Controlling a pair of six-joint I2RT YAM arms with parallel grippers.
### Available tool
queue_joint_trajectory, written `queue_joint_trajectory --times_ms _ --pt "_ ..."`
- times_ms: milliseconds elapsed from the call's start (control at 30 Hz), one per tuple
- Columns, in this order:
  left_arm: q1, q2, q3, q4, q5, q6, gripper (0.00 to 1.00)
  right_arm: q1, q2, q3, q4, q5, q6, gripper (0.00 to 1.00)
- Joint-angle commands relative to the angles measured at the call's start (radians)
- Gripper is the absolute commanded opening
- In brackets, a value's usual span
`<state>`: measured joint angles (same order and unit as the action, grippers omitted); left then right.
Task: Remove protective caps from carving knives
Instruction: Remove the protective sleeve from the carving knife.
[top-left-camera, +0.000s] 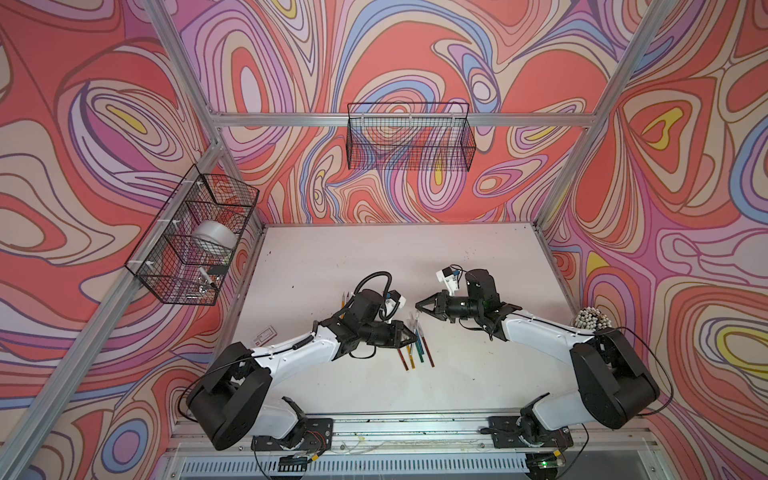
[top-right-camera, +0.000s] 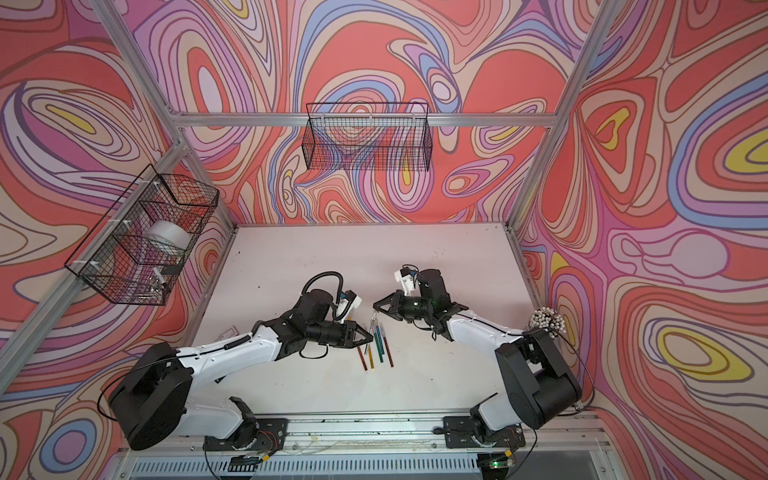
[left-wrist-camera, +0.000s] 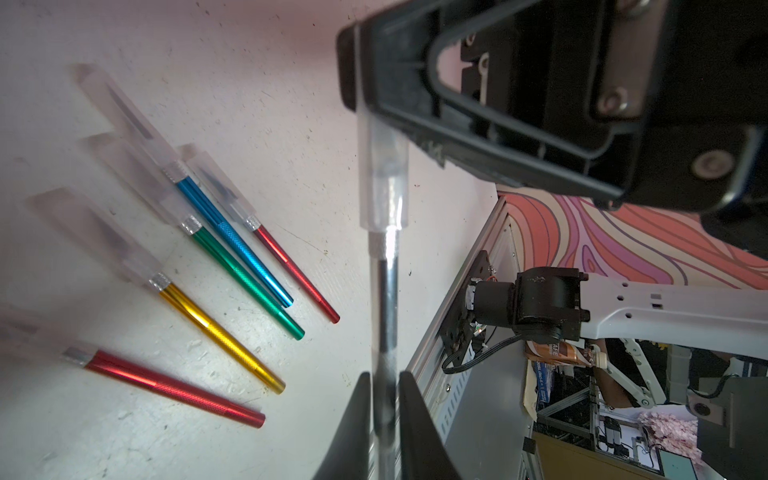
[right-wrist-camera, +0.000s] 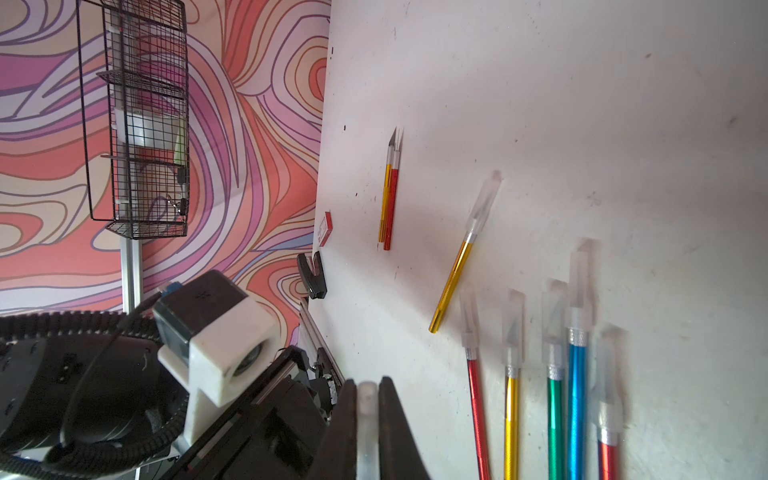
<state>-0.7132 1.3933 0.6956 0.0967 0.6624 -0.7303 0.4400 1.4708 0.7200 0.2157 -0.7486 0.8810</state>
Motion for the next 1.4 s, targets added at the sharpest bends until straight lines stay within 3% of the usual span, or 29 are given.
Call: queue_joint_trajectory --times_ms 0,167,533,900,1367 --pt "0.003 0.015 0.005 0.028 0.016 -0.004 0.25 0.006 -0.004 0.016 0.019 -0.001 0.003 0.08" --pt "0.003 0.025 0.007 0.031 0.024 -0.007 0.29 0.006 -0.004 0.017 0.022 0.000 0.004 0.08" --pt "0.000 0.023 0.005 0.020 0.017 0.003 0.08 0.005 -0.021 0.011 0.026 0.045 0.016 0.08" --pt "-0.012 0.002 -0.023 -0.001 0.038 0.020 0.05 0.006 -0.017 0.031 0.080 0.165 0.064 0.06" --pt "-0.012 -0.040 -0.053 -0.072 0.051 0.052 0.04 -0.028 0.017 0.094 0.046 0.154 0.026 0.06"
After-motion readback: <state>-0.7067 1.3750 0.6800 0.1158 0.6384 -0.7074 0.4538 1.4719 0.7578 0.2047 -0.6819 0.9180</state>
